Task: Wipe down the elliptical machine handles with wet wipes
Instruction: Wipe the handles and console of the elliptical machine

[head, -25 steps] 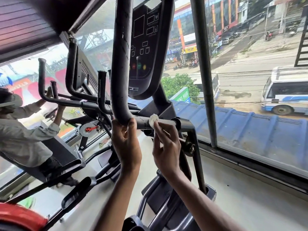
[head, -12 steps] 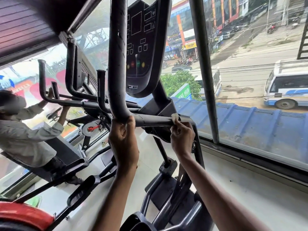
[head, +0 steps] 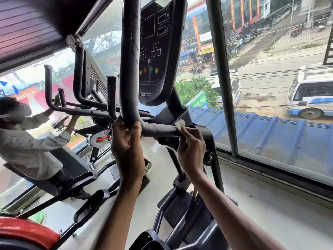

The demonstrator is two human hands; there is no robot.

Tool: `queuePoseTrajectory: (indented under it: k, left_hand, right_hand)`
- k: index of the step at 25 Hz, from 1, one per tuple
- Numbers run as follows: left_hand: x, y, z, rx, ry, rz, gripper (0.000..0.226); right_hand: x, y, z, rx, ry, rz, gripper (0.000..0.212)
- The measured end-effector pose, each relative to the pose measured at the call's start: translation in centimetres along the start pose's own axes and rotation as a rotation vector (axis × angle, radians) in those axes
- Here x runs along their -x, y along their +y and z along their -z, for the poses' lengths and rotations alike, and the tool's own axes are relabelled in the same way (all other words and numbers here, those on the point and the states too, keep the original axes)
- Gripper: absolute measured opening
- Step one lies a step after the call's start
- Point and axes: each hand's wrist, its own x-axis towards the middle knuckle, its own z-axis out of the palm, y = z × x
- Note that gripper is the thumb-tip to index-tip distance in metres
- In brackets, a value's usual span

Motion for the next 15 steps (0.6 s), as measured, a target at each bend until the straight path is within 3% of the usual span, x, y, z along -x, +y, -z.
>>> queuePoseTrajectory:
  k: [3,6,11,13,15]
  left_hand:
    - [-0.1,-0.1,0.0,0.001,0.021,0.015,0.049]
    - [0.1,0.0,-0.2,0.008,0.029,0.019,0.039]
    - [0.2,-0.1,-0.4,0.036,0.056,0.041,0.05]
    - [0.2,-0.1,-0.3,0.036,0.054,0.045,0.051]
    - [0.2,-0.3,-0.2,0.027,0.044,0.041,0.05]
  right_hand:
    - [0.9,-1.0,0.3,-0.065,-0.079,0.187,0.037]
    - [-0.2,1.5,0.5,0.055,-0.082,0.079,0.034]
    - [-1.8,3.0,0.3,0.256,-0.14,-0.036,0.049]
    - [-1.2,1.4,0.5,0.147,-0.102,0.054,0.044]
    - [0.4,0.3,0.9,0.051,-0.08,0.266,0.038]
